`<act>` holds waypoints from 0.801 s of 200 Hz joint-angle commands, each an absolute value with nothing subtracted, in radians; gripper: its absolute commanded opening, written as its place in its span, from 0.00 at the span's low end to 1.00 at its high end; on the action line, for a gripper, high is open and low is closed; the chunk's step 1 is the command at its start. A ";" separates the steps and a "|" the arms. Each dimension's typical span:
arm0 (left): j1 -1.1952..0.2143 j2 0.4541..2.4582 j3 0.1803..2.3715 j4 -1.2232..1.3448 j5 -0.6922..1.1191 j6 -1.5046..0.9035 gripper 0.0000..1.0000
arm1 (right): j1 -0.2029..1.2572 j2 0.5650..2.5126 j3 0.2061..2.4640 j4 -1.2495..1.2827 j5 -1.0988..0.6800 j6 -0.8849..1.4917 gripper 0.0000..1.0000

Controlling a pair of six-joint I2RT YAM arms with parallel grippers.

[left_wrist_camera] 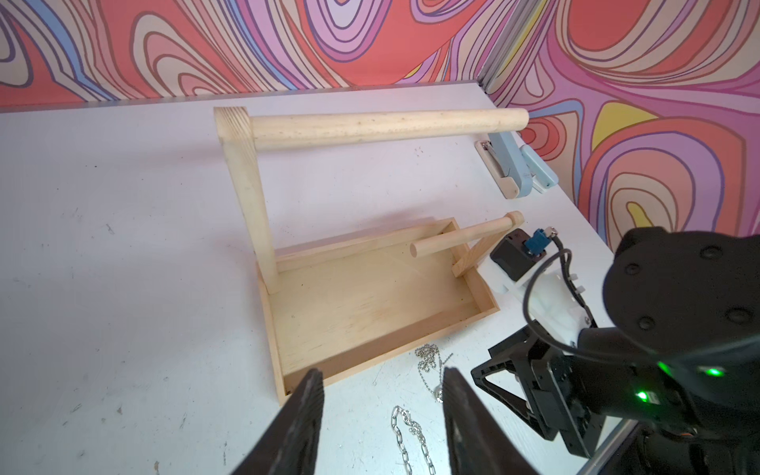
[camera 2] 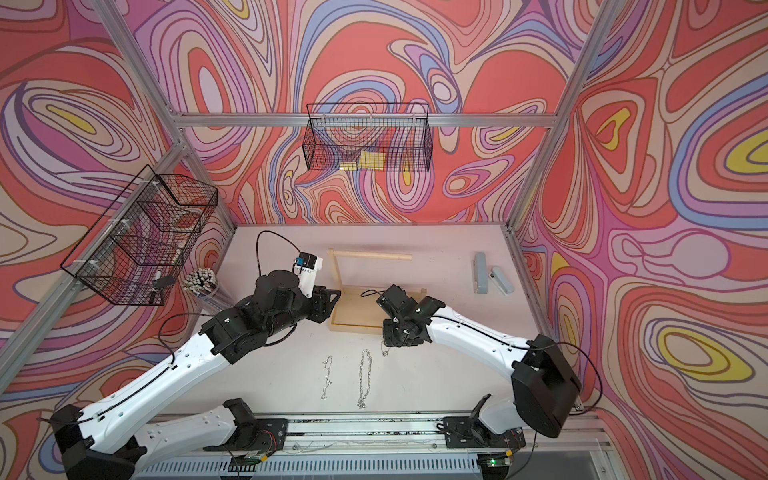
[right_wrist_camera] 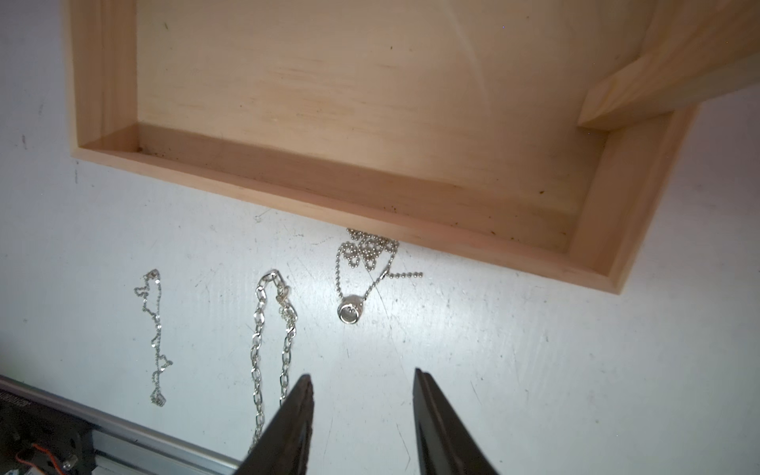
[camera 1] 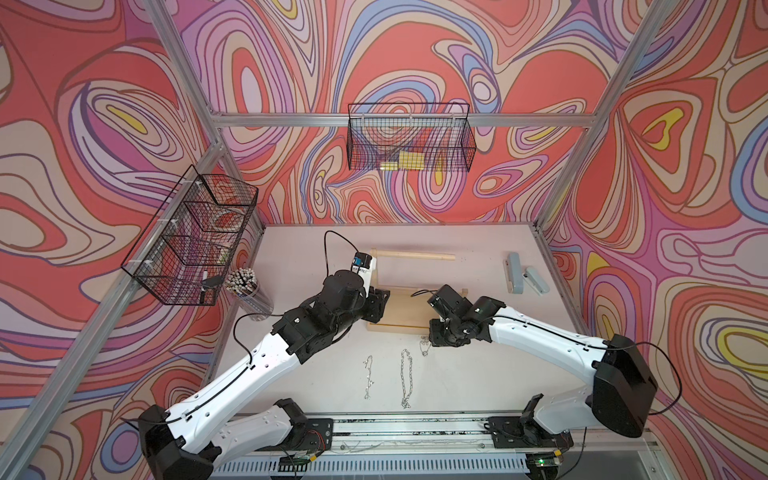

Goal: Hang the necklace on the jewelry display stand
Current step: Pick up the necklace from the center of the board.

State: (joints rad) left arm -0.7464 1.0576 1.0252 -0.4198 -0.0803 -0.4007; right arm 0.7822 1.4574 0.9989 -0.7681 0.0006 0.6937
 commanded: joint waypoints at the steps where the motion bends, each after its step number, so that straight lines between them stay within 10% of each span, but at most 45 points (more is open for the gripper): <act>1: -0.733 1.041 1.015 -0.449 -0.115 -0.412 0.51 | 0.787 1.507 0.971 -0.680 -0.013 0.707 0.44; 160: -0.695 1.017 0.990 -0.446 -0.100 -0.422 0.51 | 0.785 1.814 1.052 -0.616 0.094 0.666 0.43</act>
